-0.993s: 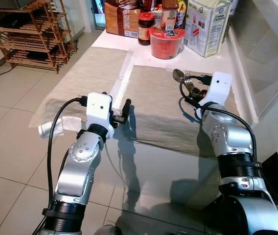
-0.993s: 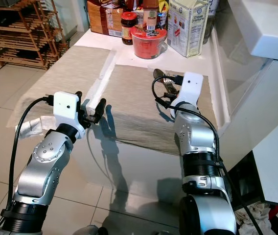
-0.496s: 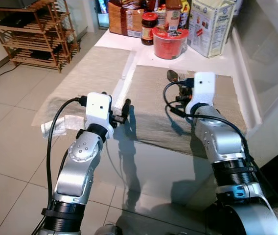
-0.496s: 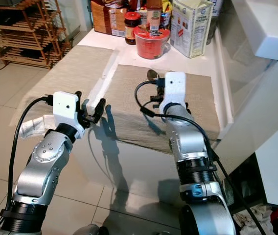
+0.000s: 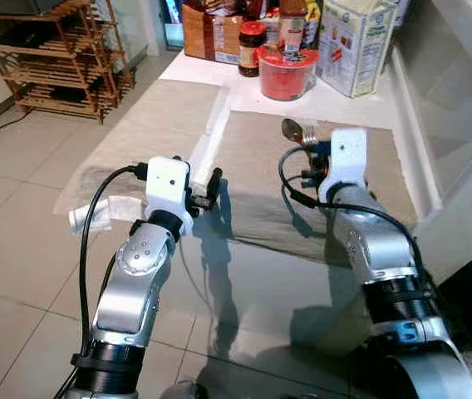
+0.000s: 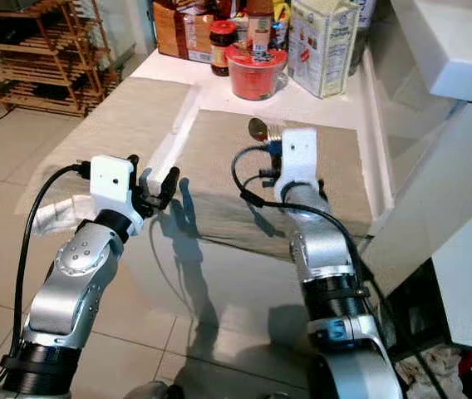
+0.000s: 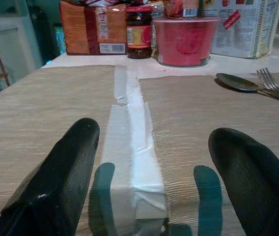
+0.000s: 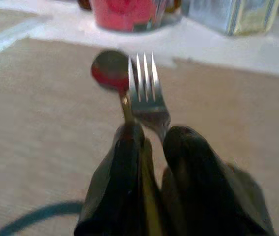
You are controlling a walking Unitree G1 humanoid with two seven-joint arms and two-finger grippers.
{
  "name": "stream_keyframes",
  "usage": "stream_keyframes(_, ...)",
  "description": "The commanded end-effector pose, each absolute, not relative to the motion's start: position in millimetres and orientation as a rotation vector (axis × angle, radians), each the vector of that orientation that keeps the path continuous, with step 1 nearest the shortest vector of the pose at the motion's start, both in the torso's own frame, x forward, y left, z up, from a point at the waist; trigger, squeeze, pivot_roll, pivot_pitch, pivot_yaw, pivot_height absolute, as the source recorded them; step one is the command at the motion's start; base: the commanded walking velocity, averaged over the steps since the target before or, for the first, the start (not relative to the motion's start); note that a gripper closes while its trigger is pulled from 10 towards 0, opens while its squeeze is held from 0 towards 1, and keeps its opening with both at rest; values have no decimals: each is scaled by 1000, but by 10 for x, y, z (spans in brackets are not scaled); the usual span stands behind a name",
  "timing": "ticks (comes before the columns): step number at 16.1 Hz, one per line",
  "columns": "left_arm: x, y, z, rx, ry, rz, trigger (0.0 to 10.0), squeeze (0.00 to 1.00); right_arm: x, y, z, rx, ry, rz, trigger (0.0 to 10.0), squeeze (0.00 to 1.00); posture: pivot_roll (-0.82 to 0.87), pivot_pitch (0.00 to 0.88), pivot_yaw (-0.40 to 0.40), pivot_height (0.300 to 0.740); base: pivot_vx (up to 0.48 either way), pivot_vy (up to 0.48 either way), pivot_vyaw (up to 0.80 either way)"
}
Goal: Setting the table
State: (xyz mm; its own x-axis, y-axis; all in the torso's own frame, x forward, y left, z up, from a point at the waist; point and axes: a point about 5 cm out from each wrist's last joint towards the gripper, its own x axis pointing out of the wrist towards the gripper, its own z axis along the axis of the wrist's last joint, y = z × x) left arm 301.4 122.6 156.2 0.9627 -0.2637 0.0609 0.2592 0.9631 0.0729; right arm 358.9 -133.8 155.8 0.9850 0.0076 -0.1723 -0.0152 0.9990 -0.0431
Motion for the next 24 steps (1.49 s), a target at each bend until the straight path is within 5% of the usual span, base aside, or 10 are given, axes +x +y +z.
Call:
stream_keyframes(1,3011,1227,1587,81,-78,-264,10000,0,3588,-1421,1464,-26,221,-26,10000,0,38,46,21,740,0,0,0)
stream_keyframes(8,3017,1249,1603,88,-79,-268,10000,0,3623,-1844,1354,-61,224,-224,10000,0,40,54,28,740,0,0,0)
stream_keyframes(15,3037,1225,1604,84,-79,-269,10000,0,3681,-1456,1610,-68,70,-42,10000,0,38,52,27,740,0,0,0)
stream_keyframes(16,3040,1219,1609,84,-80,-269,10000,0,3704,-1392,1607,-37,78,-17,10000,1000,40,51,26,740,0,0,0)
stream_keyframes(24,3033,1227,1610,83,-80,-265,10000,0,3806,-1243,1787,19,69,52,10000,1000,40,57,24,740,0,0,0)
